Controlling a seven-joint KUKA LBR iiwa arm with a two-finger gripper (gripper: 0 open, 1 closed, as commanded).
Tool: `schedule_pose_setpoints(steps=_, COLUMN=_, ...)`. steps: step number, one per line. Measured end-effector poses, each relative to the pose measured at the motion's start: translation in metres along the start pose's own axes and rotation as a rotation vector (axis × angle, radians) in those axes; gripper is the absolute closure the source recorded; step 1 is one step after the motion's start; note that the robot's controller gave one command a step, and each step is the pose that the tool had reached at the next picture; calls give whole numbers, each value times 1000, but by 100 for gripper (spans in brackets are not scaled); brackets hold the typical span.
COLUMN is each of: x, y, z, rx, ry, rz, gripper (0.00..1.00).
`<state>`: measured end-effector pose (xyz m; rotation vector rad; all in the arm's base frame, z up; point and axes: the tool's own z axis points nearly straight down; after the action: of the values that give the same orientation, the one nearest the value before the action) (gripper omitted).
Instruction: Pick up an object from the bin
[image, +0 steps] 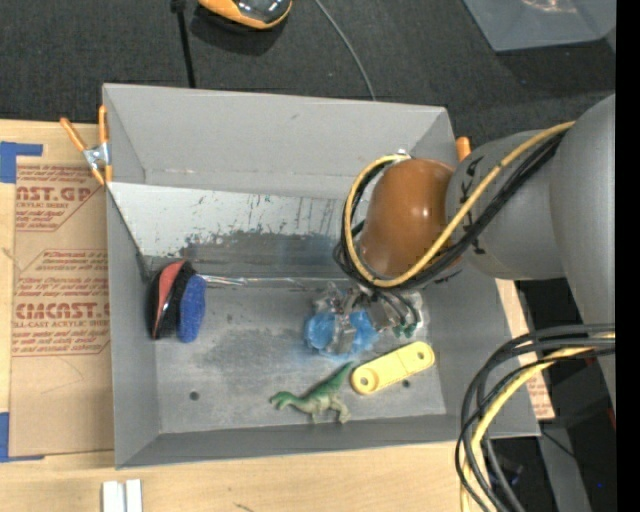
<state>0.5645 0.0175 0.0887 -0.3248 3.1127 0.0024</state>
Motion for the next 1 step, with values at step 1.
schedule_pose_setpoints(steps=1, x=-7, y=21, z=-110, rx=0, ry=-3, rz=-13, gripper=100)
